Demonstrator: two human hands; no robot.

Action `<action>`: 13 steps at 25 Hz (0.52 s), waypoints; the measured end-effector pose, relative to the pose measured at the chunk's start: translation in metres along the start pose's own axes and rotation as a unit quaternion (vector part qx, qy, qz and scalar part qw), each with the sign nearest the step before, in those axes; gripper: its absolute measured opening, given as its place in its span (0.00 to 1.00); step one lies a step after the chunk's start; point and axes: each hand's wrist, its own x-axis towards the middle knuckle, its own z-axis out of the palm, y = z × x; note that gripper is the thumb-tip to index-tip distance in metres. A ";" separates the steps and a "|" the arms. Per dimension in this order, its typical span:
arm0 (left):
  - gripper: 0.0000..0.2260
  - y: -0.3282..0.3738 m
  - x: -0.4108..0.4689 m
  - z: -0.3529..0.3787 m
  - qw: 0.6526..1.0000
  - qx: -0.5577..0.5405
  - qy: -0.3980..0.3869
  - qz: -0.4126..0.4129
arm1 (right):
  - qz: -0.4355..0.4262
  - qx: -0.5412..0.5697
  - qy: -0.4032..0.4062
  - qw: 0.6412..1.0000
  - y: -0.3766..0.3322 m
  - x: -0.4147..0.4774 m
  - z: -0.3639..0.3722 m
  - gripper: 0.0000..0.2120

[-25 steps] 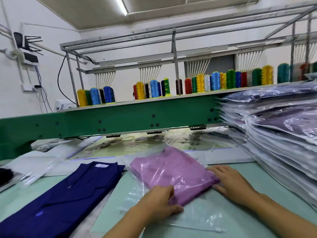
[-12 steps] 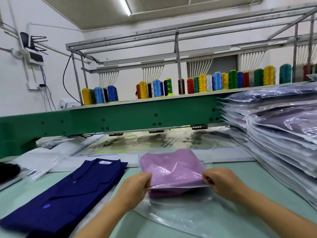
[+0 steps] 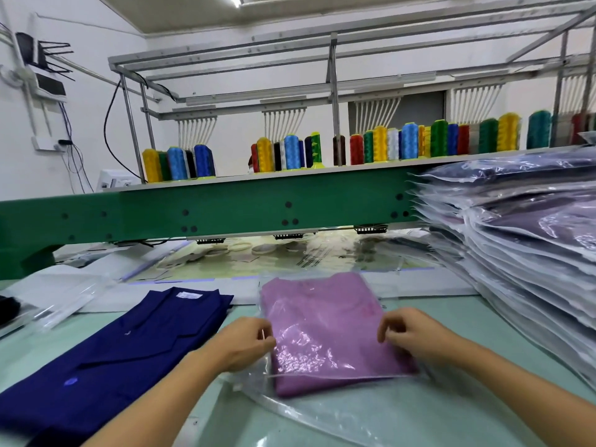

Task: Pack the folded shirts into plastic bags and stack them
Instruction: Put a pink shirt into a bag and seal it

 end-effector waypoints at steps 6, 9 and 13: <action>0.10 0.016 0.086 0.007 0.990 0.060 0.105 -0.067 | 0.071 -0.065 0.117 0.988 -0.007 0.090 0.012 0.09; 0.19 0.019 0.133 0.017 0.986 0.077 0.106 -0.104 | 0.056 -0.163 0.096 0.980 -0.008 0.139 0.029 0.22; 0.25 0.018 0.195 0.032 0.986 0.084 0.095 -0.105 | 0.033 -0.219 0.040 0.974 -0.008 0.210 0.056 0.26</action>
